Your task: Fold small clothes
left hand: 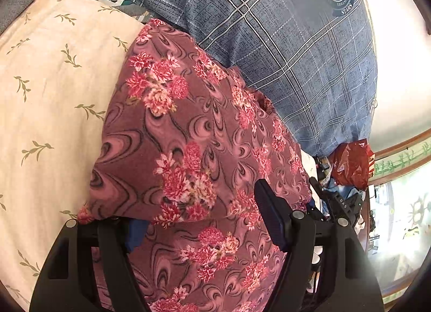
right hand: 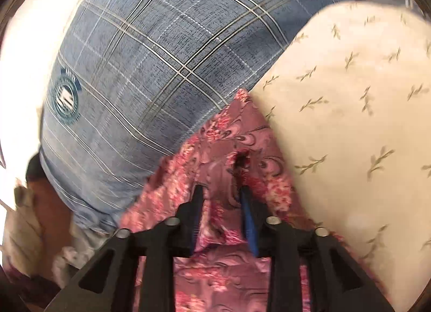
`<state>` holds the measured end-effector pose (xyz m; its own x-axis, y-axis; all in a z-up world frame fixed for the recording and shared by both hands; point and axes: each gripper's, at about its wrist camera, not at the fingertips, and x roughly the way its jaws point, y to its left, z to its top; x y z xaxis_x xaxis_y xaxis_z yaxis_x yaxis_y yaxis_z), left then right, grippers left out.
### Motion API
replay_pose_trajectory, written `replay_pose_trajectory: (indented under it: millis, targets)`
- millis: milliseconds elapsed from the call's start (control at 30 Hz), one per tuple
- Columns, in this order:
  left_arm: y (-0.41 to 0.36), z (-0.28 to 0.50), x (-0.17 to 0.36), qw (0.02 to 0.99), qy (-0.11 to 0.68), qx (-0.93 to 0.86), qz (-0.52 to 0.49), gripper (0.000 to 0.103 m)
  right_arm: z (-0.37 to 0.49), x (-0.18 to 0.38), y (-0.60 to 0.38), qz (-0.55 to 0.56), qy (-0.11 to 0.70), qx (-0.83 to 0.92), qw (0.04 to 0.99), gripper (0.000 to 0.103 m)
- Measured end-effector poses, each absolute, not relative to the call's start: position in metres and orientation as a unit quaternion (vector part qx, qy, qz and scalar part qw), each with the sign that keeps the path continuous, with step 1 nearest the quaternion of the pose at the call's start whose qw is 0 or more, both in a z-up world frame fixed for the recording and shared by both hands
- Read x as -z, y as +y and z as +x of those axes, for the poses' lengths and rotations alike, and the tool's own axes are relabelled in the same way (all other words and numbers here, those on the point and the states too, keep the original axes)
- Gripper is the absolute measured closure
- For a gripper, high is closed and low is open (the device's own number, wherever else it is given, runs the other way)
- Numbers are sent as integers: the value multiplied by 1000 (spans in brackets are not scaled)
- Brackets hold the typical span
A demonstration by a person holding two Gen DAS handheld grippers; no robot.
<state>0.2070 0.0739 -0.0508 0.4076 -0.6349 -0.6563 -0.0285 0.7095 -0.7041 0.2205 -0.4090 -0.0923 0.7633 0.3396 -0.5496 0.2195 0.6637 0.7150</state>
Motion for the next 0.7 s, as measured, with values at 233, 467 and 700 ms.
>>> replay_pose_trajectory:
  millis: [233,467,700]
  targets:
    - [66,206,46,782,508,196,-303,32,228,53,-380,288,318,-40,902,96]
    - [59,200,43,770,525,226,-284,31,241,83,-380,194,395,37,897,96]
    - [45,171,-6,804,450,311,-232,28,192,44,-379,232,313,12,921,87]
